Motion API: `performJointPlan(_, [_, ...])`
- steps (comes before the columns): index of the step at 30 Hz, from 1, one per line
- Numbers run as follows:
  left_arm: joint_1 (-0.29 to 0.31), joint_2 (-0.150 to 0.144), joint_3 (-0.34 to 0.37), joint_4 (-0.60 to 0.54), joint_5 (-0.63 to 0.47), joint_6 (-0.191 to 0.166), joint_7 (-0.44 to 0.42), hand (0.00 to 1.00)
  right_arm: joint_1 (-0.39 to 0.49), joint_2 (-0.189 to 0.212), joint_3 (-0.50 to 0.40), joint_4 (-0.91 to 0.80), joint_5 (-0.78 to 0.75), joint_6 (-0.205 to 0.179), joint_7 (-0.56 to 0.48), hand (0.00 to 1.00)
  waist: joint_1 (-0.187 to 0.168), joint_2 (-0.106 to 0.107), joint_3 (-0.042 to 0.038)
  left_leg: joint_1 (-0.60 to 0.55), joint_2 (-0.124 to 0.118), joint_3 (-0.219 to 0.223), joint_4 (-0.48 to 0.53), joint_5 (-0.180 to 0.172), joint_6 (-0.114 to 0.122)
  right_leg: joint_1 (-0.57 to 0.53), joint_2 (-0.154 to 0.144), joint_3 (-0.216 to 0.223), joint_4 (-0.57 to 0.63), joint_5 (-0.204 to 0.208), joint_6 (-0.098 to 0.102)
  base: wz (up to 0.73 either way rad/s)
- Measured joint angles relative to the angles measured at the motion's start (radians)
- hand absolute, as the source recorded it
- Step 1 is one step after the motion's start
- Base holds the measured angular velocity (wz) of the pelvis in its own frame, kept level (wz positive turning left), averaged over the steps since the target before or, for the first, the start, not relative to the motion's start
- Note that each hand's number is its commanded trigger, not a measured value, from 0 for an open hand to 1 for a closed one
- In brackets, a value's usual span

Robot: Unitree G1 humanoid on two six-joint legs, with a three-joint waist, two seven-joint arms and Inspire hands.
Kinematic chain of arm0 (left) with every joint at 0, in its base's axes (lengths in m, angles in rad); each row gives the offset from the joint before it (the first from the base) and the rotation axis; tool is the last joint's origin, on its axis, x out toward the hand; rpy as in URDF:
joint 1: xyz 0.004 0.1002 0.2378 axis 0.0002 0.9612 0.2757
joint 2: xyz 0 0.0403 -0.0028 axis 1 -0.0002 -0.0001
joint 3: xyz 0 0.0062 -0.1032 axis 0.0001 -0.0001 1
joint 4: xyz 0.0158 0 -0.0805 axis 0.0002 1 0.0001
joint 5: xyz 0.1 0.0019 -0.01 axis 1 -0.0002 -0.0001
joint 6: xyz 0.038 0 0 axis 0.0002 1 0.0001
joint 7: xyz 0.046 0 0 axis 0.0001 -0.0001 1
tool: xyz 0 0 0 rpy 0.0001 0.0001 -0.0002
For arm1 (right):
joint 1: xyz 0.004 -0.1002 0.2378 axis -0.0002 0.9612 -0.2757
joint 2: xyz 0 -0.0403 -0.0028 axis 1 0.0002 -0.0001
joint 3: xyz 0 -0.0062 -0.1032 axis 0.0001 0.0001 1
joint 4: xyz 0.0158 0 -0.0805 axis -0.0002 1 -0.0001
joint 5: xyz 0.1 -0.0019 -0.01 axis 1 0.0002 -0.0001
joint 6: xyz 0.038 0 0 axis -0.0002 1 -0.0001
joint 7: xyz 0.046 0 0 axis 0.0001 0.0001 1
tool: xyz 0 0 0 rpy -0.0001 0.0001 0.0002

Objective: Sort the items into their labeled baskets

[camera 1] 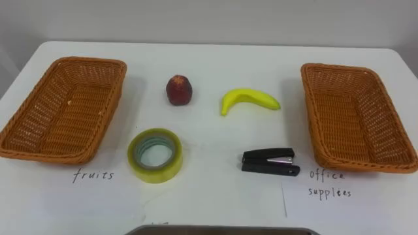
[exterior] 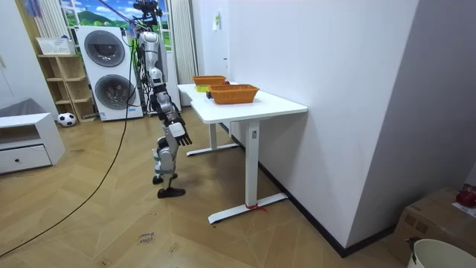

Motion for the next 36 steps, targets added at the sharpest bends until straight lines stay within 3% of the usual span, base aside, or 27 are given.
performJointPlan(16, [0.010, 0.002, 0.008, -0.001, -0.001, -0.004, 0.050, 0.00, 0.002, 0.005, 0.003, 0.006, 0.017, 0.002, -0.021, 0.00, 0.004, -0.013, -0.0003, 0.002, 0.000, 0.002, -0.002, 0.000, 0.000, 0.000, 0.001, 0.003, 0.000, 0.000, 0.000, 0.00])
performJointPlan(21, [0.027, 0.001, 0.060, -0.002, 0.000, -0.001, 0.067, 0.00, 0.031, 0.011, -0.030, 0.005, 0.091, 0.004, -0.043, 0.00, 0.002, -0.015, -0.0013, 0.010, 0.000, 0.015, -0.007, 0.000, 0.000, 0.000, 0.003, 0.018, 0.000, 0.000, 0.000, -0.08])
performJointPlan(24, [0.036, 0.007, 0.090, -0.006, -0.001, 0.007, 0.081, 0.00, 0.051, 0.011, -0.069, 0.003, 0.126, 0.017, -0.057, 0.00, -0.004, -0.022, -0.0048, 0.014, 0.000, 0.020, -0.007, 0.000, 0.000, 0.003, 0.003, 0.022, 0.000, 0.000, 0.001, -0.04])
performJointPlan(29, [0.049, 0.027, 0.111, -0.007, 0.001, 0.008, 0.085, 0.00, 0.081, 0.011, -0.144, 0.001, 0.144, 0.027, -0.087, 0.00, -0.014, -0.038, -0.0007, 0.032, 0.000, 0.017, -0.007, -0.003, -0.002, 0.027, 0.003, 0.022, -0.002, -0.004, 0.003, 0.00])
performJointPlan(36, [0.051, 0.029, 0.173, -0.007, 0.042, 0.015, 0.099, 0.00, 0.115, 0.008, -0.246, -0.008, 0.205, 0.042, -0.095, 0.00, -0.017, -0.032, -0.0021, 0.046, 0.000, 0.016, -0.021, -0.011, 0.004, 0.032, 0.008, 0.039, 0.000, -0.004, 0.005, -0.02])
